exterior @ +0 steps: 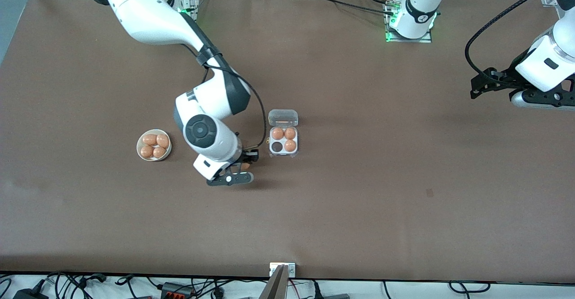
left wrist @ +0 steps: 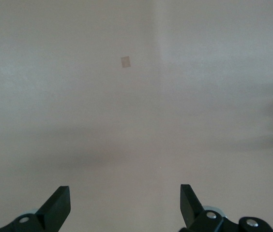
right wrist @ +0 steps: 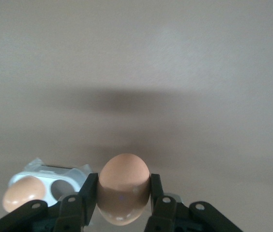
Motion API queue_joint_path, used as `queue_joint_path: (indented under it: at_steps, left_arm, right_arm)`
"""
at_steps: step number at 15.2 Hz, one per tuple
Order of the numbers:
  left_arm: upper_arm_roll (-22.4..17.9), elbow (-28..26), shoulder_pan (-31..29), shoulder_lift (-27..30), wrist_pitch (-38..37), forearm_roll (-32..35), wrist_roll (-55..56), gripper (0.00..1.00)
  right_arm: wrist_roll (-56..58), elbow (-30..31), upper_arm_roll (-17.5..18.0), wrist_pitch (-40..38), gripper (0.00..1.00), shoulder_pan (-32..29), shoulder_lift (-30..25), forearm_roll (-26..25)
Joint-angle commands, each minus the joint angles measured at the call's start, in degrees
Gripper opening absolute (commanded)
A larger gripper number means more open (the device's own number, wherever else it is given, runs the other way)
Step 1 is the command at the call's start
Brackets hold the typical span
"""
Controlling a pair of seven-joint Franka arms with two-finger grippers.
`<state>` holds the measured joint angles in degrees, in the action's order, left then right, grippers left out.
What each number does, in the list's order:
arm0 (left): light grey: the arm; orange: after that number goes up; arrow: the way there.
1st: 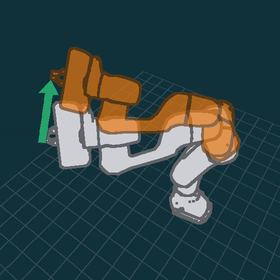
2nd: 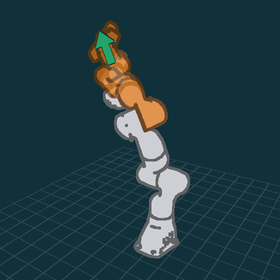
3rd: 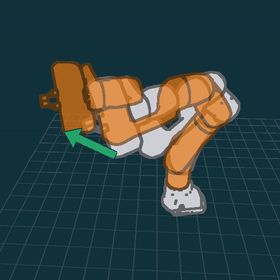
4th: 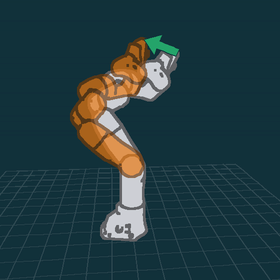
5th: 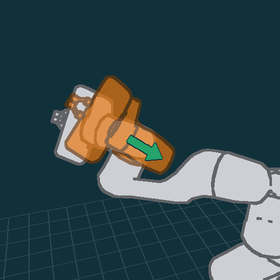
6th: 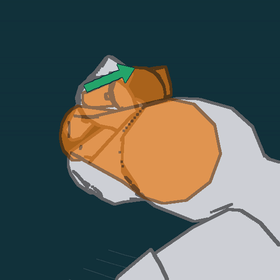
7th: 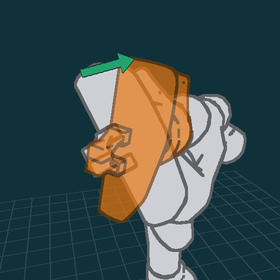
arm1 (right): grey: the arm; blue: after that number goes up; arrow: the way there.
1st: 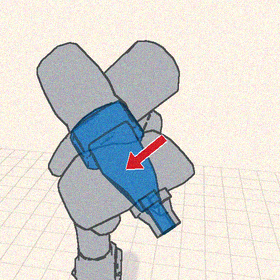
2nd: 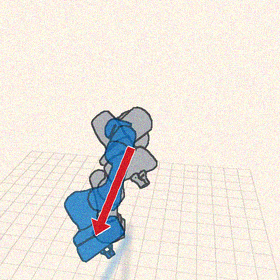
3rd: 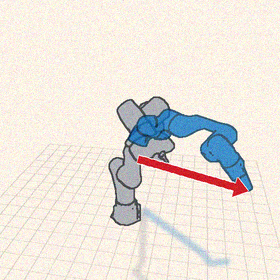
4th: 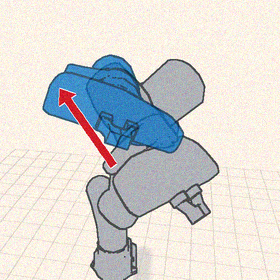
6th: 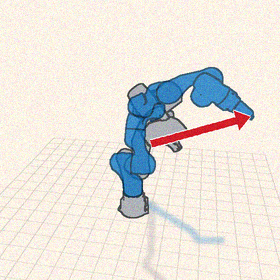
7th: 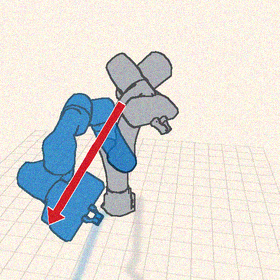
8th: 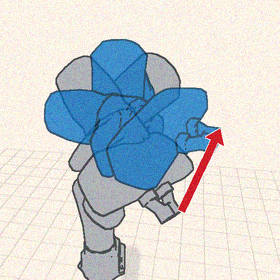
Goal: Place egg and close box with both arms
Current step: 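Carry the egg with the right gripper to the clear egg box, then lower the egg into the empty slot and open the right gripper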
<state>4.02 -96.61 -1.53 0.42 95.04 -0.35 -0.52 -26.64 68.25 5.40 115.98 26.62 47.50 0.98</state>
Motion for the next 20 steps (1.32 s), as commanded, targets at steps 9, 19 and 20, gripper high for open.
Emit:
queue_joint_path:
  at_steps: [9, 19, 20]
  left_arm:
    - [0.2, 0.7, -0.1, 0.5, -1.3, 0.6, 0.3, 1.0]
    - [0.2, 0.8, -0.1, 0.5, -1.9, 0.6, 0.3, 1.0]
    - [0.2, 0.8, -0.1, 0.5, -1.9, 0.7, 0.3, 1.0]
  right_arm:
    - [-13.0, -1.8, 0.1, 2.8, 0.0, 7.4, 4.2, 0.4]
    - [-12.9, 0.4, 0.4, 3.3, 0.0, 7.6, 4.3, 3.9]
    - [-12.8, 0.9, 0.4, 3.0, 0.0, 7.7, 4.2, 3.9]
